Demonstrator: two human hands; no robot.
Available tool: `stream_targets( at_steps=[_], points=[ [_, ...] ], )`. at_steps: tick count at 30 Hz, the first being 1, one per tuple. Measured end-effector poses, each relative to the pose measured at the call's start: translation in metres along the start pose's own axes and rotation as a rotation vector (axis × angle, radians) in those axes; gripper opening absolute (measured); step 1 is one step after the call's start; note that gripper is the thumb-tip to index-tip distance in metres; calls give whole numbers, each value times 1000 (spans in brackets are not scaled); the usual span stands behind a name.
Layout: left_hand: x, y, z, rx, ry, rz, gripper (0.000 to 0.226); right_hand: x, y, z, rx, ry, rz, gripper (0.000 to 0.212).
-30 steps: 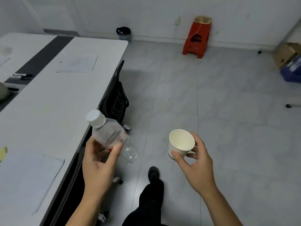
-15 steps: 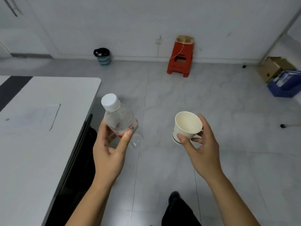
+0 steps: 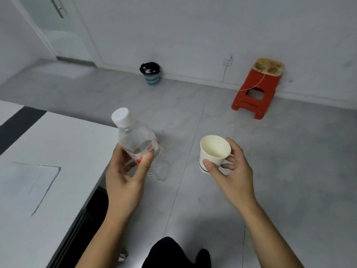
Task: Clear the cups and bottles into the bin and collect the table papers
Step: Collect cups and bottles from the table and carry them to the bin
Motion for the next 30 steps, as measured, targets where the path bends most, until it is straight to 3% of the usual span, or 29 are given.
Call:
stream_targets(
  at_steps=[5,10,22,30],
  points=[
    [27,50,107,-63,-186,-35,50,57,-6,145,-65,163,-30,80],
    [63,101,251,-72,-293,-38,48,116,-6,306,-95,191,-32,84],
    [176,142,613,-31,-149,-7,53,207,3,648,-57,87,21,76],
    [260,193,867,-18,-190,93,43,292,-15,922,-84,136,51,81]
  ],
)
Point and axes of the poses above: each hand's wrist, its own z-axis towards the middle knuckle, its own x-axis out of the palm, y = z × x, the point moved 1 cm from there along z, towards the middle knuckle, and after that the axes turned 1 degree about -z, right-handed, at the moved point
